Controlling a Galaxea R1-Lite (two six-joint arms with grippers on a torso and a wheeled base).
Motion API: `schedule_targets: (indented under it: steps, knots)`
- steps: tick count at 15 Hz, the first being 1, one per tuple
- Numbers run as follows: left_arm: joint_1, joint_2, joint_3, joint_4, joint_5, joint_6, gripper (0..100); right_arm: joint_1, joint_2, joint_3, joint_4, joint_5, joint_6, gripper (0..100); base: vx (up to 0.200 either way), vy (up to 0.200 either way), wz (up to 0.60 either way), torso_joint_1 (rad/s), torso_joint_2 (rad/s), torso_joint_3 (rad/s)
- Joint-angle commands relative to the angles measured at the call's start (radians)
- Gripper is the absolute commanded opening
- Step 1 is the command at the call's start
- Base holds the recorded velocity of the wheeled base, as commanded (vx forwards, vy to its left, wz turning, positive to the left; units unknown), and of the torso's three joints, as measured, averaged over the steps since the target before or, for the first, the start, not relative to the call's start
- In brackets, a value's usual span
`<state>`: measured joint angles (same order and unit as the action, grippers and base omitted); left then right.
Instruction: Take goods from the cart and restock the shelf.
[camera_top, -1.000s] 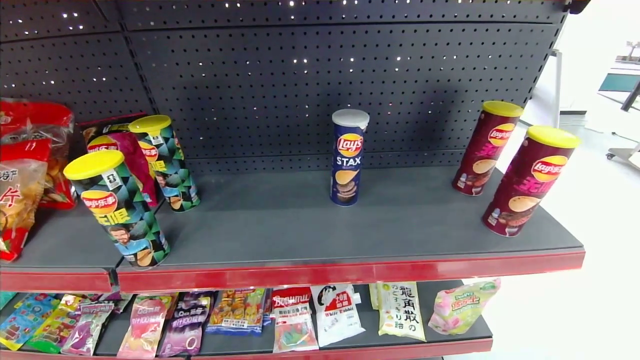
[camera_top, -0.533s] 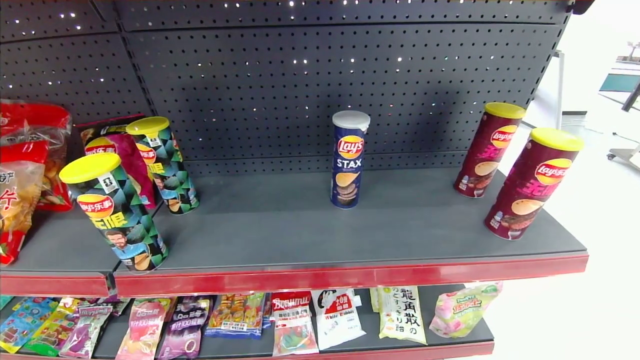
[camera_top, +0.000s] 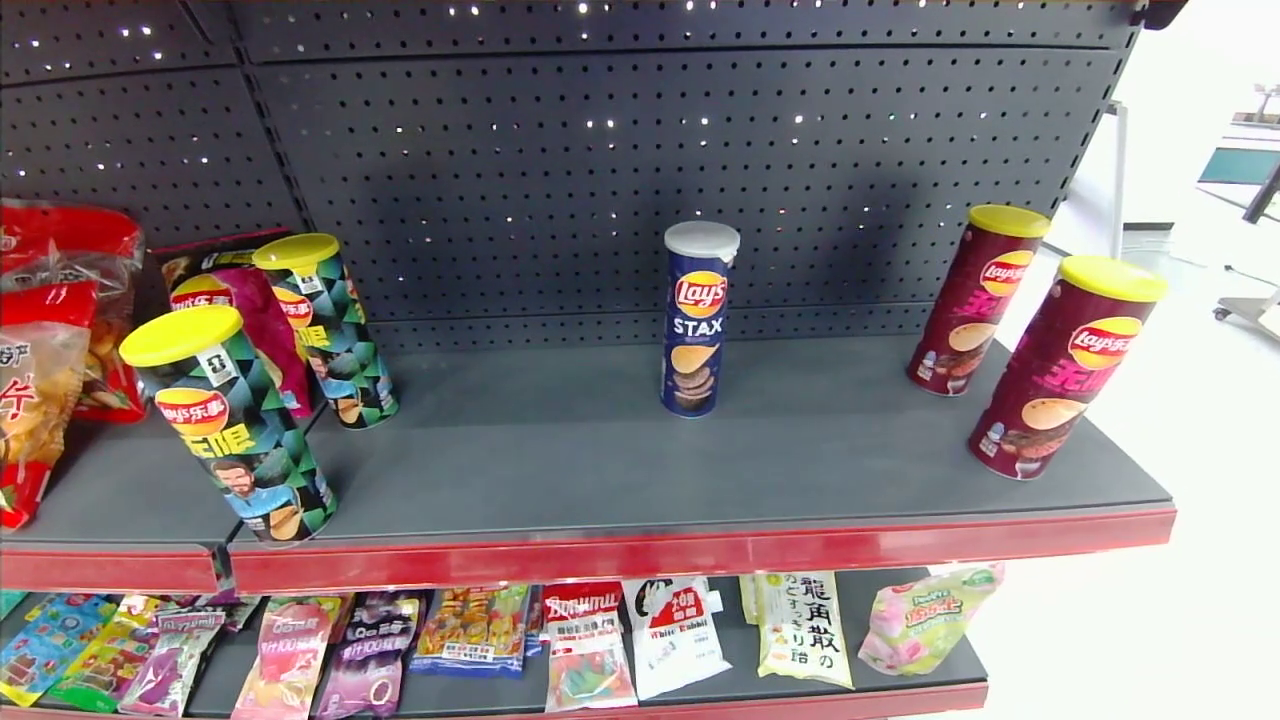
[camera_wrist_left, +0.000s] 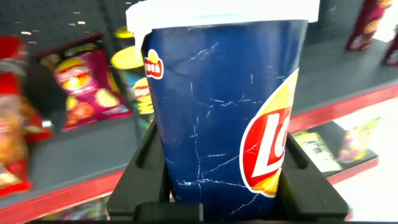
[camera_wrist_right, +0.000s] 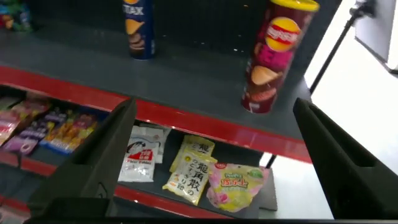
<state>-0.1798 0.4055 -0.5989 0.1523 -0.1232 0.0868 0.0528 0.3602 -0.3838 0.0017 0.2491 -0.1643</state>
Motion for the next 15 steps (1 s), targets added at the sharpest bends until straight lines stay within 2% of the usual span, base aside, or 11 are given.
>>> schedule_targets:
  steps: [1, 2, 3, 4, 5, 6, 7, 8, 10, 12, 15]
  knots:
    - [0.0, 0.045, 0.022, -0.002, -0.026, 0.002, 0, 0.104, 0.352, -0.182, -0.011, 0.081, -0.074, 100, 0.0, 0.0, 0.0, 0.0, 0.0, 0.0]
    - [0.0, 0.05, 0.028, -0.002, -0.036, 0.008, 0, 0.121, 0.39, -0.213, -0.012, 0.081, -0.07, 100, 0.0, 0.0, 0.0, 0.0, 0.0, 0.0]
    - [-0.003, 0.107, 0.021, -0.011, -0.076, 0.016, 0, 0.137, 0.508, -0.305, -0.011, 0.078, -0.07, 100, 0.0, 0.0, 0.0, 0.0, 0.0, 0.0]
    - [-0.003, 0.13, 0.019, -0.028, -0.079, 0.016, 0, 0.137, 0.548, -0.334, -0.011, 0.078, -0.072, 100, 0.0, 0.0, 0.0, 0.0, 0.0, 0.0]
    - [0.002, 0.194, 0.019, -0.082, -0.075, 0.036, 0, 0.15, 0.661, -0.429, -0.012, 0.078, -0.066, 100, 0.0, 0.0, 0.0, 0.0, 0.0, 0.0]
    - [0.002, 0.219, 0.019, -0.099, -0.07, 0.067, 0, 0.17, 0.709, -0.466, -0.012, 0.078, -0.06, 100, 0.0, 0.0, 0.0, 0.0, 0.0, 0.0]
    - [0.002, 0.269, 0.016, -0.119, -0.064, 0.126, 0, 0.257, 0.767, -0.518, -0.012, 0.075, -0.008, 100, 0.0, 0.0, 0.0, 0.0, 0.0, 0.0]
    - [0.0, 0.291, 0.014, -0.131, -0.069, 0.131, 0, 0.334, 0.789, -0.538, -0.009, 0.071, 0.049, 100, 0.0, 0.0, 0.0, 0.0, 0.0, 0.0]
    - [-0.003, 0.312, 0.014, -0.157, -0.072, 0.119, 0, 0.4, 0.832, -0.55, -0.011, 0.07, 0.088, 100, 0.0, 0.0, 0.0, 0.0, 0.0, 0.0]
    - [-0.003, 0.314, 0.021, -0.166, -0.07, 0.094, 0, 0.404, 0.884, -0.569, -0.012, 0.071, 0.089, 100, 0.0, 0.0, 0.0, 0.0, 0.0, 0.0]
    - [-0.003, 0.342, 0.021, -0.178, -0.07, 0.09, 0, 0.397, 1.014, -0.613, -0.04, 0.07, 0.092, 100, 0.0, 0.0, 0.0, 0.0, 0.0, 0.0]
